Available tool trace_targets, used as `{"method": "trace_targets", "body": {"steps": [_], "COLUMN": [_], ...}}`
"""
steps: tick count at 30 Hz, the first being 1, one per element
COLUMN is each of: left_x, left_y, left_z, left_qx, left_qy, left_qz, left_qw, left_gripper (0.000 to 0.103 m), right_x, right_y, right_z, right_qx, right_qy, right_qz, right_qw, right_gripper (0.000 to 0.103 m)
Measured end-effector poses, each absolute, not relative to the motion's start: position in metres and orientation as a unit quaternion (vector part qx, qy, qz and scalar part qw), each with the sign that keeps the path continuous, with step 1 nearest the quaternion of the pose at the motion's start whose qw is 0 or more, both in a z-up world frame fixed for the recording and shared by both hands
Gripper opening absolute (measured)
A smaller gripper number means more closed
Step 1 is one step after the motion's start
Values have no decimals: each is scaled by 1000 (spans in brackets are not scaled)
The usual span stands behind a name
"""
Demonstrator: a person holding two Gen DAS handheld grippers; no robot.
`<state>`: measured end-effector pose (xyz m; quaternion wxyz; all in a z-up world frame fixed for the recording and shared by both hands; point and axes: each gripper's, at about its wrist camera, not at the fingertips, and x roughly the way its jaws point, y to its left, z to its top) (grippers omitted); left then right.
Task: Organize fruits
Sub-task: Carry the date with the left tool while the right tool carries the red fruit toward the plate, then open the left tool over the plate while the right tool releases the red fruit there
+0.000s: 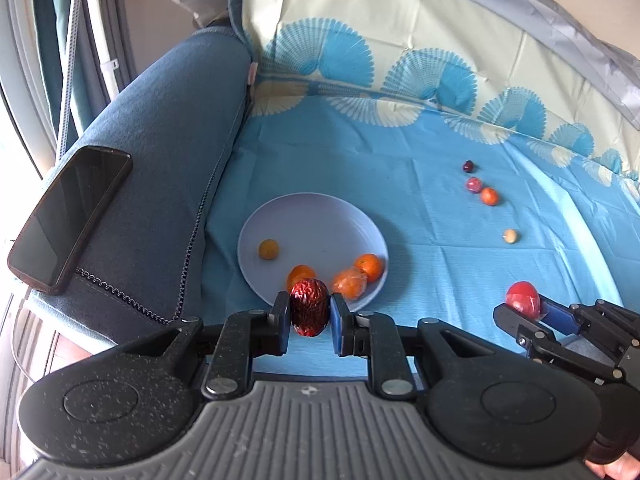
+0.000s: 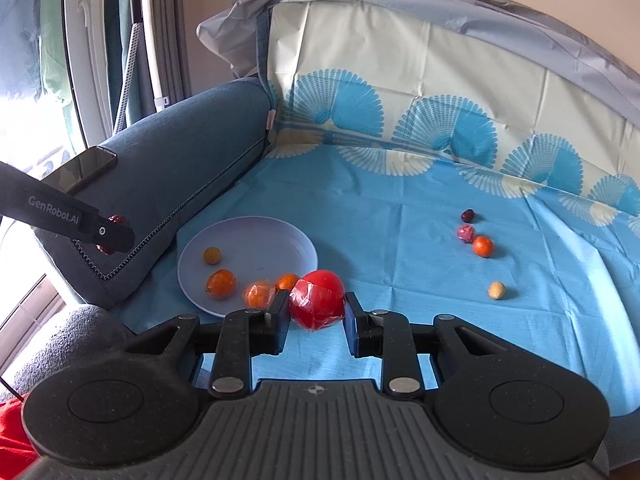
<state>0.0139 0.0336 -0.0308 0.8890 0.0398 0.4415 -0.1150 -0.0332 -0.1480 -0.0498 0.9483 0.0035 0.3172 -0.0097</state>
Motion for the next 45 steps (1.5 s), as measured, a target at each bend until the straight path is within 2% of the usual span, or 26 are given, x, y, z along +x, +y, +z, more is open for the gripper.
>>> {"method": "trace_targets", "body": {"steps": [15, 25, 26, 27, 28, 29, 30, 32, 35, 38, 45], "left_x": [117, 170, 172, 175, 177, 177, 176, 171, 156, 130, 65], "left_y": [19, 3, 2, 2, 2, 4, 7, 12, 19, 30, 46], "left_z": [-96, -138, -141, -143, -144, -142, -138, -127, -114, -101, -78], "left_qx": [64, 91, 92, 91, 90, 85, 77, 66, 70, 83, 77], "left_qy": [508, 523, 525, 527, 529, 527, 519, 504, 500, 492, 492], "left_qz": [-101, -92, -91, -93, -93, -85, -76, -76, -73, -62, -33], "left_qw": [853, 843, 841, 839, 839, 841, 848, 858, 860, 865, 867], "left_gripper": [22, 23, 28, 52, 84, 95, 102, 103, 103, 103, 103], "right_x": [85, 139, 144, 147, 150, 153, 155, 152, 137, 112, 35], "right_y": [-135, -129, -129, -128, -128, -126, -125, -127, -130, -134, -134], "right_z": [-104, -140, -143, -146, -148, -149, -150, -146, -132, -115, -85], "right_qx": [-28, -59, -61, -64, -66, -67, -71, -75, -71, -46, 18], "right_qy": [379, 405, 411, 418, 421, 424, 427, 420, 405, 402, 408], "right_qz": [46, 84, 91, 95, 94, 95, 98, 94, 84, 81, 67], "right_qw": [924, 909, 905, 901, 900, 898, 896, 899, 907, 911, 910], "right_gripper": [29, 30, 30, 30, 33, 41, 47, 68, 81, 89, 96]}}
